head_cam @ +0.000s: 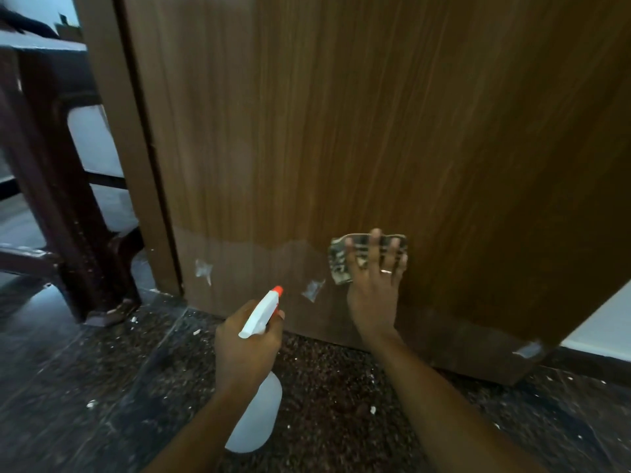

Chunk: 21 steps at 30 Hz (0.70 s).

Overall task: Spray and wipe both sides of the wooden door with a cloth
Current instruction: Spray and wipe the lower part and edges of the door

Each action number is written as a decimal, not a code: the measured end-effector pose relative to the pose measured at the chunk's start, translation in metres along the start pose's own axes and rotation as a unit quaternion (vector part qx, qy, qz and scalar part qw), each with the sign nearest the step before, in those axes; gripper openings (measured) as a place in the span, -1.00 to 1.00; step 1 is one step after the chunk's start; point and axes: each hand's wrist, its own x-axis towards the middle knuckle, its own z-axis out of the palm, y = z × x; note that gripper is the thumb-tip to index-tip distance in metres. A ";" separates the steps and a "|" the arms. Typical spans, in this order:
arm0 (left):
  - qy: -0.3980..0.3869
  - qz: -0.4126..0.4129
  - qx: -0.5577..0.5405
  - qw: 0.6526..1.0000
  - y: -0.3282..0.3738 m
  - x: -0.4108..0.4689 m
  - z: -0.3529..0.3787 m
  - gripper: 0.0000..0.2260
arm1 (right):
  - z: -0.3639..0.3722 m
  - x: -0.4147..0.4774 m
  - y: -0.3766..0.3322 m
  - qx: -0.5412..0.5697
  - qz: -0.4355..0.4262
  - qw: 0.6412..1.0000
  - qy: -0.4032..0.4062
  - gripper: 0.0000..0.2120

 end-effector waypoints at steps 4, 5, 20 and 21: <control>0.038 -0.035 0.006 0.999 -0.010 0.016 -0.018 -0.88 | 0.027 -0.029 0.011 -0.043 -0.122 0.992 -0.012 -0.23; 0.044 -0.041 0.013 0.998 -0.013 0.020 -0.023 -0.87 | 0.028 -0.035 0.017 -0.047 -0.119 0.992 -0.015 -0.24; 0.078 -0.050 -0.007 0.996 -0.027 0.050 -0.075 -0.77 | 0.036 0.006 -0.049 -0.106 -0.295 0.949 -0.025 -0.18; 0.079 -0.048 -0.007 0.996 -0.028 0.051 -0.079 -0.77 | 0.034 0.002 -0.040 -0.115 -0.292 0.949 -0.025 -0.18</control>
